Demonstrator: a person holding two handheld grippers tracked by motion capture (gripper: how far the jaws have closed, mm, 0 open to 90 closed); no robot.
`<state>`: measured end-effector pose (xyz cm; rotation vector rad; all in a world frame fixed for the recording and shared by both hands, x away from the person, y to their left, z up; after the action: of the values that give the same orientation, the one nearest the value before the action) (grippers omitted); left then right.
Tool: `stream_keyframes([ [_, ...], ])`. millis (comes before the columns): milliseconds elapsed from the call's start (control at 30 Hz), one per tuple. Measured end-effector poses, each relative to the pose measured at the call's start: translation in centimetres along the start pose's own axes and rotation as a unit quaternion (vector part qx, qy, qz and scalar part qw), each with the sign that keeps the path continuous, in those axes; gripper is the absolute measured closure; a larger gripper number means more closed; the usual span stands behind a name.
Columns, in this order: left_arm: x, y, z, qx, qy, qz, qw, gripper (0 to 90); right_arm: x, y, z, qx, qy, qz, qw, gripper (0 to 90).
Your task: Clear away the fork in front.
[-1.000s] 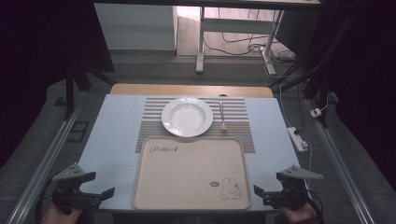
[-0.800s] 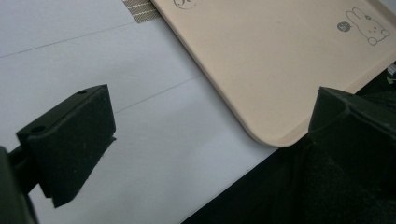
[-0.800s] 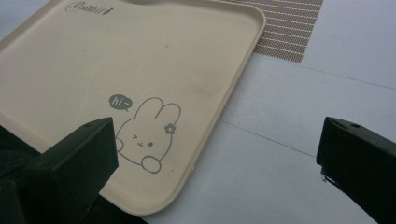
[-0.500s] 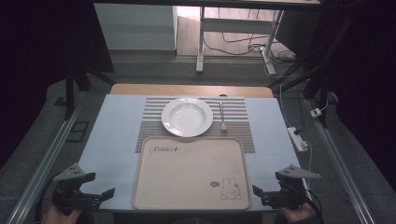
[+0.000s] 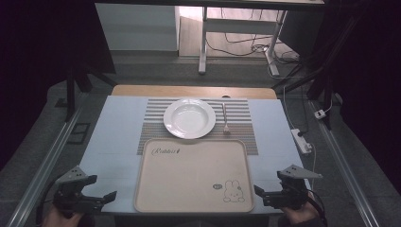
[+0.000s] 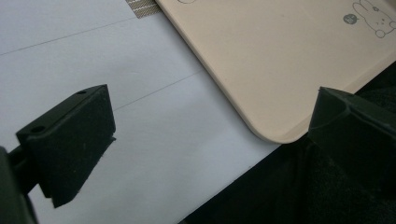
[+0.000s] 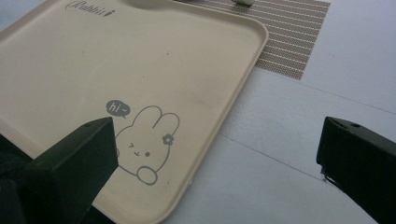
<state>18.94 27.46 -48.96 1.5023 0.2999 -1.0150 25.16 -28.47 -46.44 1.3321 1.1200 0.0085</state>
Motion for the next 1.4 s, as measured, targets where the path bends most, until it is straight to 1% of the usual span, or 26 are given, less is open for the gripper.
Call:
stream_keyframes([
  [67, 0.0, 0.0, 0.0, -0.002, 0.000, 0.000, 1.0000, 0.8, 0.1, 0.1, 0.0, -0.006, 0.004, -0.004, 1.0000, 0.0],
  [200, 0.0, 0.0, -0.1, -0.003, -0.001, 0.001, 1.0000, 0.6, 0.3, 0.4, -0.1, -0.009, 0.010, -0.005, 0.9999, 0.0],
  [300, 0.0, 0.0, -0.1, -0.003, -0.002, 0.001, 1.0000, 0.5, 0.8, 0.6, -0.2, -0.012, 0.029, -0.013, 0.9994, 0.0],
  [367, 0.0, 0.0, -0.1, -0.002, -0.001, 0.001, 1.0000, 0.4, 1.1, 0.7, -0.3, -0.015, 0.036, -0.019, 0.9991, 0.0],
  [600, 0.0, 0.0, -0.1, -0.003, -0.001, 0.002, 1.0000, 0.4, 1.8, 1.2, -0.3, -0.019, 0.040, -0.015, 0.9989, 0.0],
  [667, 0.0, -0.1, -0.1, -0.004, 0.000, 0.002, 1.0000, 0.4, 2.0, 1.4, -0.3, -0.021, 0.044, -0.017, 0.9987, 0.0],
  [767, 0.0, 0.0, -0.1, -0.004, 0.001, 0.002, 1.0000, 0.4, 2.5, 1.6, -0.3, -0.009, 0.055, -0.027, 0.9981, 0.0],
  [800, 0.0, 0.0, -0.1, -0.004, 0.001, 0.002, 1.0000, 0.4, 2.7, 1.7, -0.3, -0.009, 0.056, -0.027, 0.9980, 0.0],
  [1033, 0.0, 0.0, -0.1, -0.004, 0.001, 0.001, 1.0000, 0.4, 3.8, 2.5, -0.4, -0.040, 0.056, -0.028, 0.9972, 0.0],
  [1167, 0.0, 0.0, -0.1, -0.004, 0.002, 0.001, 1.0000, 0.4, 4.7, 3.1, -0.3, -0.054, 0.059, -0.029, 0.9964, 0.0],
  [1200, 0.0, 0.0, -0.1, -0.005, 0.002, 0.002, 1.0000, 0.4, 4.7, 3.1, -0.3, -0.054, 0.059, -0.029, 0.9964, 0.0],
  [1233, 0.0, 0.0, -0.1, -0.006, 0.002, 0.002, 1.0000, 0.0, 5.2, 3.4, -0.2, -0.052, 0.061, -0.030, 0.9963, 0.0],
  [1333, 0.0, 0.0, -0.1, -0.007, 0.001, 0.003, 1.0000, 0.0, 5.8, 3.8, 0.0, -0.055, 0.063, -0.032, 0.9960, 0.0],
  [1400, 0.0, 0.0, -0.1, -0.007, 0.001, 0.002, 1.0000, 0.0, 6.2, 4.1, 0.1, -0.062, 0.058, -0.035, 0.9958, 0.0],
])
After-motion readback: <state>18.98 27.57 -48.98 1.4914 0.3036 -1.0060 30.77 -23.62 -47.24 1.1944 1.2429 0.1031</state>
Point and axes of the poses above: each handheld gripper's, and its own axes: x roughly forward along the jaws, y roughly out of its top, z roughly to its right, the point moved 2 cm from there along x, roughly forward along the jaws, and after that the axes turned 9 degrees about y, right-handed, at the moved point
